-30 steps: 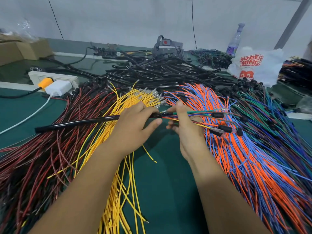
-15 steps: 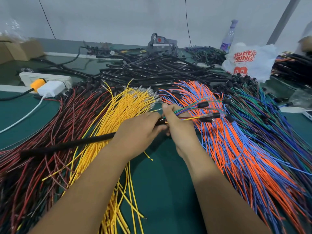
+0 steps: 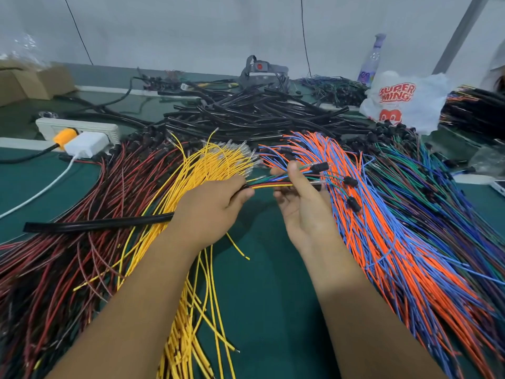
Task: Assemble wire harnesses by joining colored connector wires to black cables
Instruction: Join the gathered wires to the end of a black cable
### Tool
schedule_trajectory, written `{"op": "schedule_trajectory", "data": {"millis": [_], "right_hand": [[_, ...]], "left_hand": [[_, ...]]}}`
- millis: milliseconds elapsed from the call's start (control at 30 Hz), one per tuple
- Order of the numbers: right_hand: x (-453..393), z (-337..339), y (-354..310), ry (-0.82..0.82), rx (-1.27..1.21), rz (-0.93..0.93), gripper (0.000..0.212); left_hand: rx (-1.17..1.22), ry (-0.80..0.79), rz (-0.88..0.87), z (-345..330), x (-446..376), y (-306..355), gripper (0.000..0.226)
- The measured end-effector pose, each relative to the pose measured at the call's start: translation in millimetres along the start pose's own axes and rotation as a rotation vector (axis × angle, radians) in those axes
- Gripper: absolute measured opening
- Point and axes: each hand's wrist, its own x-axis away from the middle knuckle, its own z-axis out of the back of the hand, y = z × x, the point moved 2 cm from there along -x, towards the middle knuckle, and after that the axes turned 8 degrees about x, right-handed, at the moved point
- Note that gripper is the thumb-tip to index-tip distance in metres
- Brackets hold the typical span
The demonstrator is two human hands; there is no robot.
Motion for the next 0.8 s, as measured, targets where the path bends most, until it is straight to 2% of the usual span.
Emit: {"op": "schedule_trajectory", "data": {"millis": [133,300,500,567,700,767,800], "right_hand": [[-2,3,0,-0.024,0.002,0.007,0.006],[-2,2,-2,-0.106,0.03,0.123,0.022],[-4,6,-4,-0.001,-0.053,-0.009,0.005],[-6,9,-3,0.031,-0.05,-0.026,0.008],[-4,8,-4,-0.003,0.053,-0.025,0.011],[-3,8,-5,-0.008,0.164,-0.022,0.019],[-3,8,-5,-0.007,0.207,-0.017,0.017]], "left_hand": [[-0.01,0.03,0.001,-1,0,-4,0.023],[0.069,0.066,0.006,-1,0,-8,0.013],[0.131,0.157,0.025,3,0,-15,0.01],[0.106,0.172,0.03,5,1,-18,0.01],[0.039,0.255,-0.009,15,2,-23,0.016],[0.03,0.265,-0.062,19,1,-24,0.019],[0.043,0.258,-0.077,20,1,-25,0.019]]}}
